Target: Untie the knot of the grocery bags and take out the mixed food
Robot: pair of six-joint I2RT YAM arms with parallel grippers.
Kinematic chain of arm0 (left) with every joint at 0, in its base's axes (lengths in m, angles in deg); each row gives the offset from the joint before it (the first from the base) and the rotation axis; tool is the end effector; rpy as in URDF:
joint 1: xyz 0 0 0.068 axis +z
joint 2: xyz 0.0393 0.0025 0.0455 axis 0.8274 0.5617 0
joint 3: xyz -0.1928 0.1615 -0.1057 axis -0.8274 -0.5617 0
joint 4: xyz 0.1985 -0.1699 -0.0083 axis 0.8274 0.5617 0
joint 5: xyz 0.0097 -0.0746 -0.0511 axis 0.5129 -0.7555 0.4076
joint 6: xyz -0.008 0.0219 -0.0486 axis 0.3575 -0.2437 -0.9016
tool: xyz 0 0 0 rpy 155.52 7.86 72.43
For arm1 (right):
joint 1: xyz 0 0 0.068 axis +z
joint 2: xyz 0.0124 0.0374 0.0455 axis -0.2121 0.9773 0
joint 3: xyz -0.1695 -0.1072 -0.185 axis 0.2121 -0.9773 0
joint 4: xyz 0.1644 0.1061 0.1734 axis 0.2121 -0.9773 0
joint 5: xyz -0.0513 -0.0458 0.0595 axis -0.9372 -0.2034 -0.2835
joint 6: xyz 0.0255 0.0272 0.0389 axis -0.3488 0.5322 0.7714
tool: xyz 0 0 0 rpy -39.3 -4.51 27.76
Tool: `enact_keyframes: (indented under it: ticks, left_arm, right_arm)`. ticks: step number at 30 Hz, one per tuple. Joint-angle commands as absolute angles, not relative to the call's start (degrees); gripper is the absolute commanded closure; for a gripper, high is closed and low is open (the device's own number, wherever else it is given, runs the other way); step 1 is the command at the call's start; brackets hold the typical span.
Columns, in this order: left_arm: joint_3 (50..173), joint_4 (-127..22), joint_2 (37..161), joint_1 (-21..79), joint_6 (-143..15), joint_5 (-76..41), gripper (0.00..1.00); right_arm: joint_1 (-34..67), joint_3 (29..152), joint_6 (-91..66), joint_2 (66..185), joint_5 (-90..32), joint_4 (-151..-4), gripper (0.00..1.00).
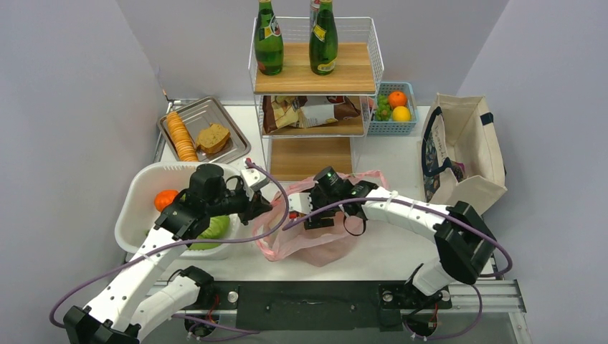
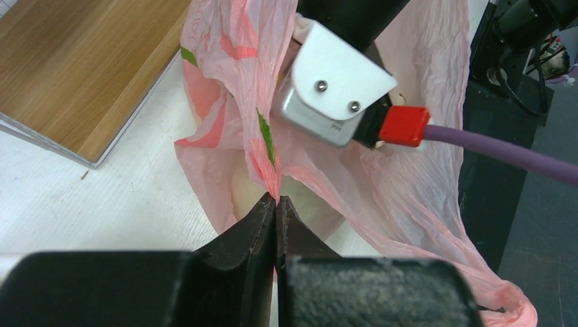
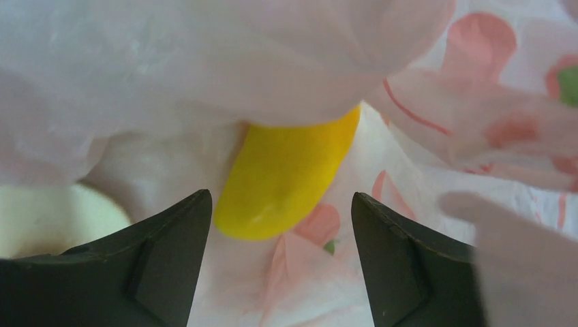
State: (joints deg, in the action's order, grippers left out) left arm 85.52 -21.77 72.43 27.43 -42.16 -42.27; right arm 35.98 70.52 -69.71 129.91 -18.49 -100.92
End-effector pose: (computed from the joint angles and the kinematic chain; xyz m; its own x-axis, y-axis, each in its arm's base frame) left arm 0.1514 -0.1039 0.3076 -0.3093 0.3297 -0.8920 0.8756 0.4646 -0.1319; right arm 0.1951 0.2350 0.2203 0.2963 -0.7677 -0.5682 -0.9442 -0.1458 -0.2955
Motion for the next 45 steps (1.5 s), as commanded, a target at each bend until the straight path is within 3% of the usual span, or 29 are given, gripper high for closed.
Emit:
enact_keyframes:
  ticks: [1, 10, 14, 19, 24, 26, 29, 31, 34, 36, 41, 45]
  left_arm:
    - [84.7, -21.5, 71.1, 28.4, -39.4, -44.2, 1.00]
    - [84.1, -20.3, 73.1, 30.8, -34.3, -46.9, 1.00]
    - [84.3, -19.1, 74.7, 32.9, -31.9, -47.8, 1.00]
    - [84.8, -18.4, 76.4, 36.2, -31.1, -49.7, 1.00]
    - [85.5, -18.3, 77.0, 36.5, -30.4, -50.6, 1.00]
    - [85.6, -18.7, 77.4, 36.5, -30.7, -50.6, 1.00]
    - [85.7, -19.4, 78.1, 36.5, -31.4, -50.4, 1.00]
    - [85.6, -19.9, 78.4, 36.5, -31.6, -50.6, 1.00]
    - [85.2, -20.7, 78.4, 36.4, -31.5, -50.5, 1.00]
    - [85.1, -20.9, 78.3, 36.4, -31.8, -50.7, 1.00]
    - [85.2, -21.1, 78.3, 36.4, -31.9, -51.1, 1.00]
    - [85.4, -20.9, 78.7, 36.4, -30.9, -51.3, 1.00]
  right_arm:
    - [36.4, 72.8, -68.1, 133.4, -16.6, -90.6, 0.29]
    - [36.4, 80.1, -70.4, 144.5, -18.3, -92.7, 0.32]
    - [35.6, 82.1, -72.0, 147.7, -18.7, -96.5, 0.44]
    - [34.7, 80.2, -73.3, 147.4, -18.9, -99.2, 0.73]
    - [33.9, 77.4, -71.0, 141.3, -17.7, -100.1, 0.95]
    - [33.7, 76.8, -69.1, 137.7, -16.3, -100.6, 1.00]
    - [33.6, 76.5, -66.2, 132.0, -14.6, -101.9, 1.00]
    - [33.7, 76.3, -65.8, 130.2, -14.6, -102.8, 0.94]
    - [33.4, 75.9, -66.5, 129.5, -16.9, -103.2, 0.63]
    - [32.4, 75.9, -67.6, 130.0, -17.6, -102.5, 0.52]
    - [30.3, 78.9, -71.6, 134.9, -17.9, -101.2, 0.32]
    - [29.6, 83.5, -75.9, 140.5, -18.2, -102.1, 0.24]
